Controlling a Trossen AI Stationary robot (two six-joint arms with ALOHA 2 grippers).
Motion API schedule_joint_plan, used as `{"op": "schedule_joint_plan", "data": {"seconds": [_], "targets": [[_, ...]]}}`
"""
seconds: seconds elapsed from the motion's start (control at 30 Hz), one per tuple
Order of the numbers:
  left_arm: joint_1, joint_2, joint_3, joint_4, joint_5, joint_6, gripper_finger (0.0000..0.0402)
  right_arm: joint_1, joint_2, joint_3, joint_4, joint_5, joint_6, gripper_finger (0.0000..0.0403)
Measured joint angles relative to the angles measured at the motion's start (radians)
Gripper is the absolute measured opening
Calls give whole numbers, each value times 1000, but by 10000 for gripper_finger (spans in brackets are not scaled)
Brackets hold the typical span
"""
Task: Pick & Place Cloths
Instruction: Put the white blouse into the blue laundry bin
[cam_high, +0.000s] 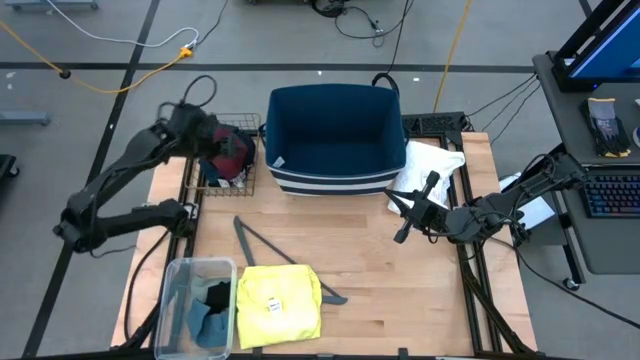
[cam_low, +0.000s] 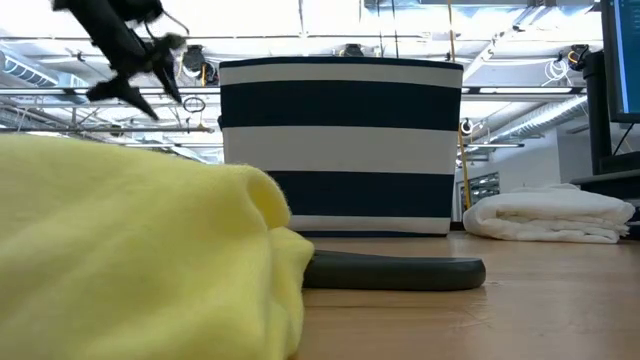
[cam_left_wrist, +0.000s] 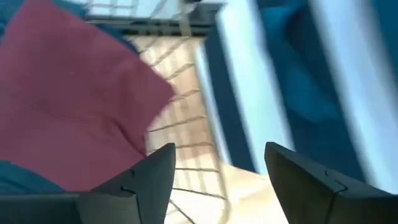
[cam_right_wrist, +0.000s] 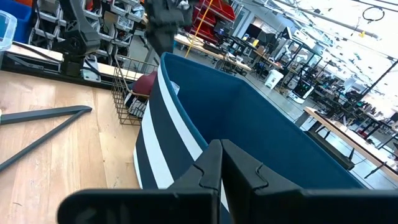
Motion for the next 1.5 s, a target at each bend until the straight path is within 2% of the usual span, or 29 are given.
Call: {"op": "schedule_joint_plan", "data": {"seconds": [0.27, 0.5, 0.67, 0.87, 1.0, 1.3, 1.5], "targets": [[-234, -219, 1, 3, -9, -90, 202, 0, 0, 0, 0, 0, -1, 0], [-457, -308, 1, 10, -51, -156, 146, 0, 0, 0, 1, 3, 1, 0], [-586, -316, 1, 55, -144, -76, 95, 0, -1, 0, 8, 95, 51, 0], [-697, -307, 1, 278, -166, 97, 10, 6, -18, 0, 7, 111, 143, 0], [-742, -307, 1, 366, -162, 151, 10, 32, -20, 0, 4, 115, 181, 0], [-794, -306, 1, 398, -175, 230, 2, 103, -20, 0, 8, 268, 247, 0], [-801, -307, 1, 413, -175, 263, 4, 113, -20, 0, 8, 268, 365, 0]]}}
